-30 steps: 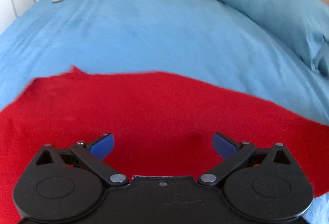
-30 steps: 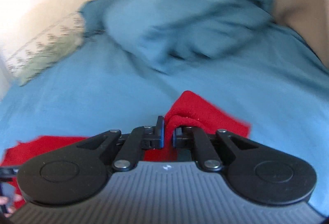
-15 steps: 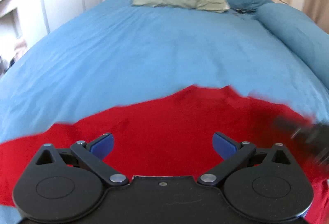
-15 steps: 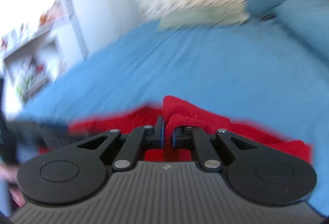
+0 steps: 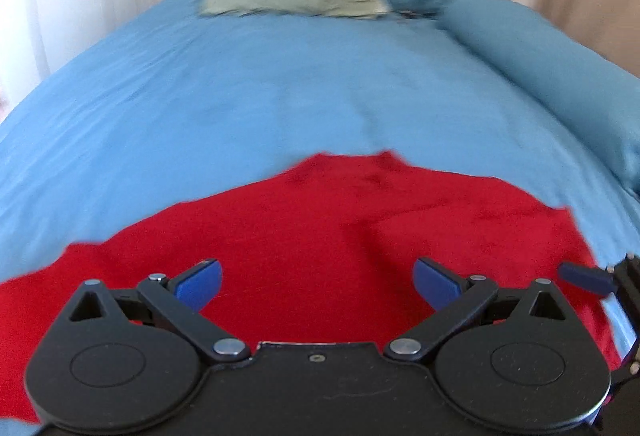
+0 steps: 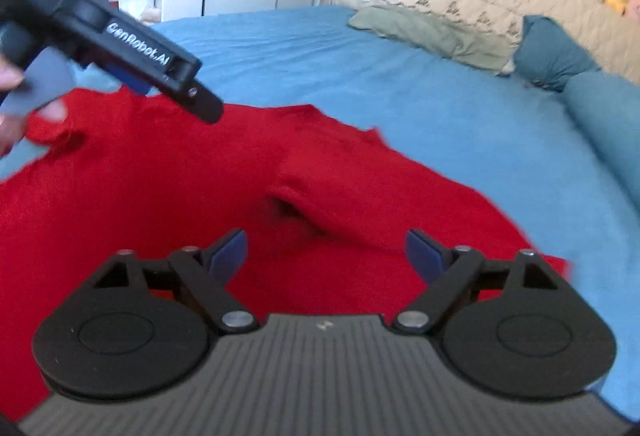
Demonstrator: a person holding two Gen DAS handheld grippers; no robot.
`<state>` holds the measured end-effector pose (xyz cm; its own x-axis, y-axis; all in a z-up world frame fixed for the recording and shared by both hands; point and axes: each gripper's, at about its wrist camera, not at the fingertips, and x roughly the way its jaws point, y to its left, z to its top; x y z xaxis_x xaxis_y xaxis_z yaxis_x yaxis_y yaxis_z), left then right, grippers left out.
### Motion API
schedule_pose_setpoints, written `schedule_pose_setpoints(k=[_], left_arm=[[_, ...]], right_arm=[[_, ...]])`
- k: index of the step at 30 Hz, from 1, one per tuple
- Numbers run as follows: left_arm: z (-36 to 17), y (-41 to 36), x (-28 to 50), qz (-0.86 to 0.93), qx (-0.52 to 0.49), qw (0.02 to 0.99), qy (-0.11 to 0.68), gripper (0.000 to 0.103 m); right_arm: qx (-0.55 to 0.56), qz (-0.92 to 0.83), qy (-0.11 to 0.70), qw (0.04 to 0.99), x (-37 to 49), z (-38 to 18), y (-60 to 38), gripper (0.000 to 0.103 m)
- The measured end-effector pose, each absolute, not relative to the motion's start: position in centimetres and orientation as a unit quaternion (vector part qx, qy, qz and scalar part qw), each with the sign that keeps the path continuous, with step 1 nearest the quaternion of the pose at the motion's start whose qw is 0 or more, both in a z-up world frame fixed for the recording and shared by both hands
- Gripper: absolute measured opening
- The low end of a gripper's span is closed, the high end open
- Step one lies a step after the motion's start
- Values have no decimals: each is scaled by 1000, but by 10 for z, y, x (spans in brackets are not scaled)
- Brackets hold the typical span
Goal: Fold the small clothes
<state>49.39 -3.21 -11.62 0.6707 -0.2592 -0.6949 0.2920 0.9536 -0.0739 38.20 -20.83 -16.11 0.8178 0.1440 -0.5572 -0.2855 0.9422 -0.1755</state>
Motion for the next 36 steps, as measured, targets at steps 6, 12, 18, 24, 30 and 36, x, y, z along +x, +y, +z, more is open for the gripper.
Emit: schedule_pose_setpoints(k=[6,12,18,24,30,36], left_arm=[[-140,-108,479,-211,132,900,357,93],[-172,-151,473,-228,240,887,321,76],[-183,-165,486,-188,254,907,278,65],[-183,-186,491,-173,294,914,218,53],[-189,-196,492,-208,309,900,226,7],[-162,-158,492,-163,197,939,229,6]], right_arm=[[-100,55,297,948,351,-170,-258,103],[-91,9,300,950,337,-184,-280,103],[-45,-52,315,947,354,-194,-298,103],[10,-59,313,948,362,-199,-308,103],[18,-57,316,947,367,-196,-308,103],[14,-57,319,946,372,-193,-307,103]])
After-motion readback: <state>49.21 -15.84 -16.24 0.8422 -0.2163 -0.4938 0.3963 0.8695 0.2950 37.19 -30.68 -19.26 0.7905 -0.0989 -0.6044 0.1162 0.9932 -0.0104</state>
